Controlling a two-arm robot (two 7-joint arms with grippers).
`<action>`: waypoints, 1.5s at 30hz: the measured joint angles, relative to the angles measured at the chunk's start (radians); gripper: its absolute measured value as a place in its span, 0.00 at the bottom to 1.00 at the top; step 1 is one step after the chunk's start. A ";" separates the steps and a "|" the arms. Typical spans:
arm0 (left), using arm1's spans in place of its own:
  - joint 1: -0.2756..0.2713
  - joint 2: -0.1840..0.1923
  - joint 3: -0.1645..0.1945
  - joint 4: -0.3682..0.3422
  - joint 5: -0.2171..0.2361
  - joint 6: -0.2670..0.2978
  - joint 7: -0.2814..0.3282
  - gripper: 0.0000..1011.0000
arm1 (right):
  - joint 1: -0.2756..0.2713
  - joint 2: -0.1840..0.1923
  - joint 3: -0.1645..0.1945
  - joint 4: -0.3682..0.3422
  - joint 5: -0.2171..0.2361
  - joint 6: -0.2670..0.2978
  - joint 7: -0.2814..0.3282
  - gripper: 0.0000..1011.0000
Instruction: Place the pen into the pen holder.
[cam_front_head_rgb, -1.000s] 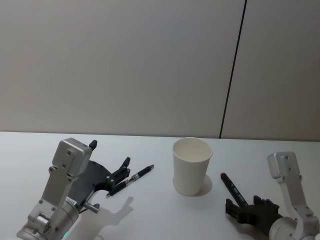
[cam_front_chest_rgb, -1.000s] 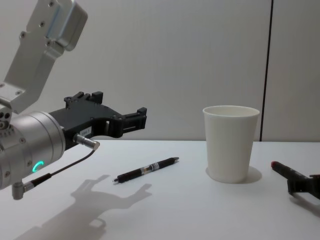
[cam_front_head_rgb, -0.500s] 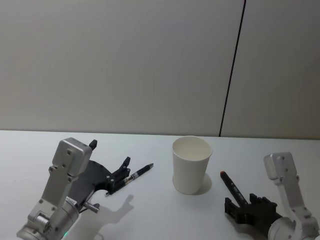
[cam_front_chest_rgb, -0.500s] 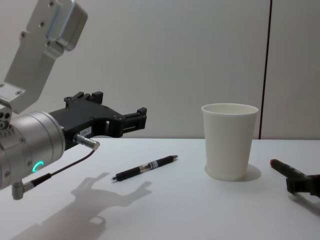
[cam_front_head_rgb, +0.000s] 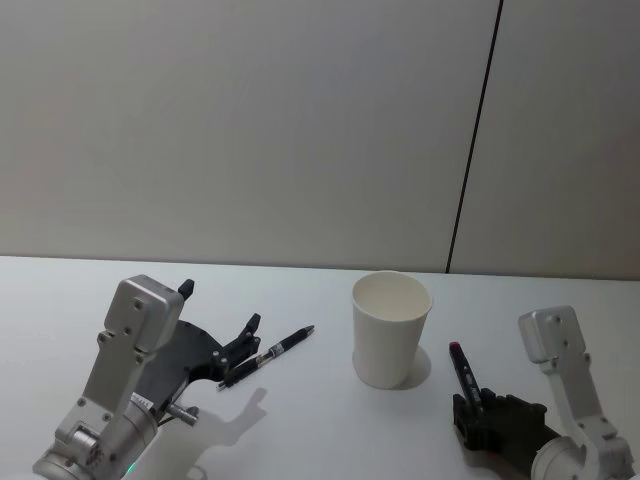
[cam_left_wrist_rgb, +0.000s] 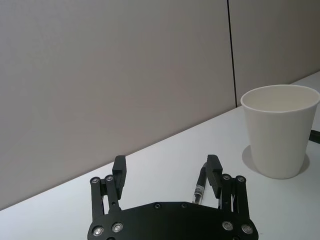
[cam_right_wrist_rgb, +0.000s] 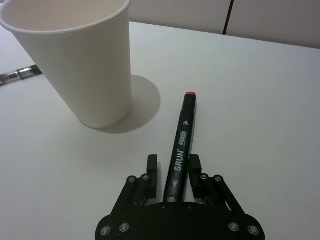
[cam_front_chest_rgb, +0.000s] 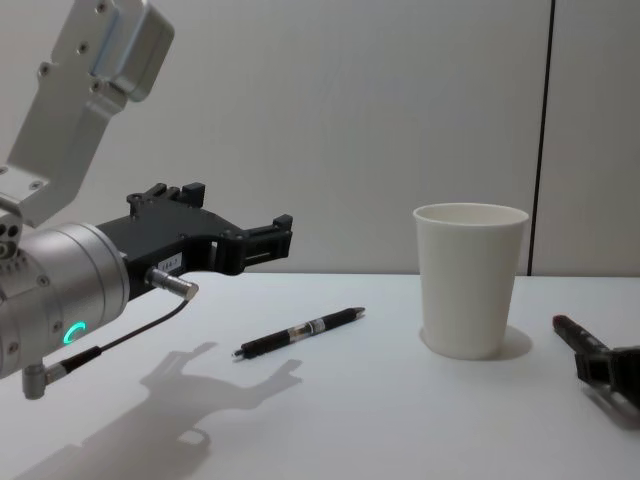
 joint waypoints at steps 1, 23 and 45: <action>0.000 0.000 0.000 0.000 0.000 0.000 0.000 0.99 | 0.000 0.001 -0.001 0.000 -0.001 -0.001 0.001 0.35; 0.000 0.000 0.000 0.000 0.000 0.000 0.000 0.99 | 0.005 0.005 0.001 0.001 -0.009 -0.018 0.007 0.19; 0.000 0.000 0.000 0.000 0.000 0.000 0.000 0.99 | 0.040 -0.005 0.054 0.072 0.040 -0.294 0.124 0.19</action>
